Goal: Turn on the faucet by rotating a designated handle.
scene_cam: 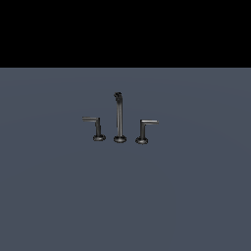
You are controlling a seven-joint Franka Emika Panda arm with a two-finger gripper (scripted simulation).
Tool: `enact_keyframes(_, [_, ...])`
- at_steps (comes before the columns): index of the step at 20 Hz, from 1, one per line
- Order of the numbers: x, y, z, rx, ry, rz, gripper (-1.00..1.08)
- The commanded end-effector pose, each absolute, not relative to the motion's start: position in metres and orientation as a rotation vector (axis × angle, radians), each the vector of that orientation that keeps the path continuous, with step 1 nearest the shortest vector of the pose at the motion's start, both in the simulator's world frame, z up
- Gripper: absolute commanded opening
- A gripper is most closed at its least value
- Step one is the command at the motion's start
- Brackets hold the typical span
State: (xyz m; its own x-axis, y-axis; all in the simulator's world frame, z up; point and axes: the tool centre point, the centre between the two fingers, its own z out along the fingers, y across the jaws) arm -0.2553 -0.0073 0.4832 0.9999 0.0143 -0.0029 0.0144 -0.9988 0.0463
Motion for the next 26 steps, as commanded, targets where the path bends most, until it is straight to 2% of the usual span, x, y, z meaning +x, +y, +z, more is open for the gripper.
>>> enact_keyframes(1, [-0.255, -0.007, 0.483, 3.095, 0.022, -0.004, -1.0])
enact_keyframes(17, [-0.242, -0.002, 0.48, 3.076, 0.076, -0.001, -1.0])
enact_keyframes(26, [-0.213, 0.009, 0.471, 3.149, -0.054, -0.028, -1.0])
